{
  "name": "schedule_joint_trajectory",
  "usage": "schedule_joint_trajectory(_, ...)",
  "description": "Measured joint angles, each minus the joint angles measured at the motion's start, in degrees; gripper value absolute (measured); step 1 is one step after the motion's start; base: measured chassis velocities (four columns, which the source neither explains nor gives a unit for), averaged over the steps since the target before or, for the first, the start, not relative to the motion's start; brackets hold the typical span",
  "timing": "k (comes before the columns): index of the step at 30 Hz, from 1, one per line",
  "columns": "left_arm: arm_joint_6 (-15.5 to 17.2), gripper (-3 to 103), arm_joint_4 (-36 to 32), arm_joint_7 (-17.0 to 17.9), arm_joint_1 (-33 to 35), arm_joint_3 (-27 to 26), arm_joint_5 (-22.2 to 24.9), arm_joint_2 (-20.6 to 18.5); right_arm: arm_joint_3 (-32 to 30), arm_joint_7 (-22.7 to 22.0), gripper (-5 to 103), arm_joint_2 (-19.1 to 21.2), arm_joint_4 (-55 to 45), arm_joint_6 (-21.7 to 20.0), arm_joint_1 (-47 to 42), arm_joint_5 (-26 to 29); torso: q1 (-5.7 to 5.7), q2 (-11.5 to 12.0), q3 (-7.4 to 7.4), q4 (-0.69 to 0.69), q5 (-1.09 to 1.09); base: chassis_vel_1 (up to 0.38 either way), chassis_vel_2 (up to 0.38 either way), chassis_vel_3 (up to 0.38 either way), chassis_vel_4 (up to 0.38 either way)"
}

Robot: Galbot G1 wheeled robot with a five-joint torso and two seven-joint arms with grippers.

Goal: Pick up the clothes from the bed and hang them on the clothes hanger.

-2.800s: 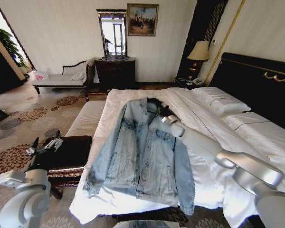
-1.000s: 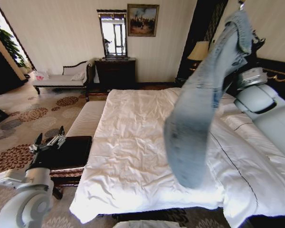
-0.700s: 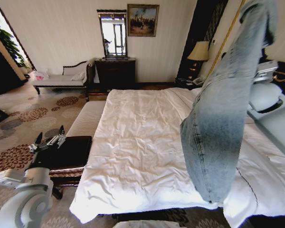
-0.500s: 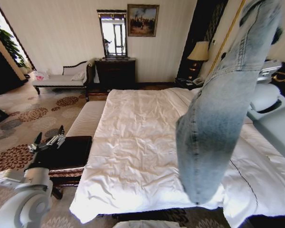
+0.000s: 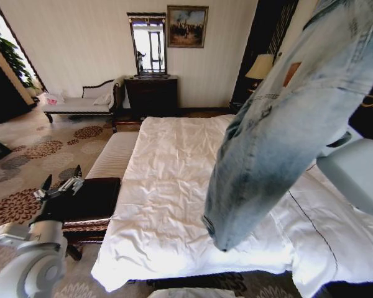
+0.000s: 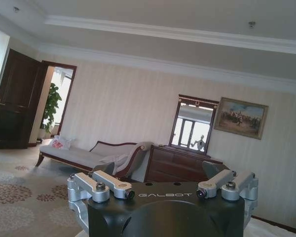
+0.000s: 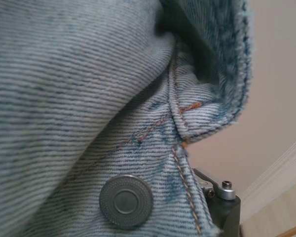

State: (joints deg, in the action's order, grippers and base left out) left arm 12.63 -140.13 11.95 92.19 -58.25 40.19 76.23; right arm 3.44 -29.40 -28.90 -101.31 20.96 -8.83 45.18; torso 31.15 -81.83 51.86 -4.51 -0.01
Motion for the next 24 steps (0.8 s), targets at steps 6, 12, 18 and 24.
schedule_joint_trajectory(6,0.01,100,-0.01,0.10,-0.02,-0.08,-0.03,0.21,-1.35,2.69,17,-0.94,-1.45,4.71,-2.01,3.18,0.00,0.00,0.00,-0.01,0.01,0.000,0.000,0.000,0.000)
schedule_joint_trajectory(12,0.02,100,-0.01,0.11,-0.03,-0.25,-0.01,0.16,-5.53,5.40,16,-1.49,-3.75,7.67,-7.02,6.27,0.00,0.00,-0.01,-0.01,-0.01,0.000,0.000,0.000,0.000)
schedule_joint_trajectory(18,0.02,100,-0.20,0.13,0.29,-0.46,0.01,0.43,-10.78,7.47,16,-2.42,-5.28,8.65,-13.83,8.54,0.00,0.00,0.00,-0.02,0.02,0.000,0.000,0.000,0.000)
schedule_joint_trajectory(24,0.01,100,-1.20,0.27,1.32,-1.11,0.00,0.82,-17.27,14.50,16,-4.29,-6.72,10.85,-21.20,10.22,0.00,0.00,0.00,0.00,0.00,0.000,0.000,0.000,0.000)
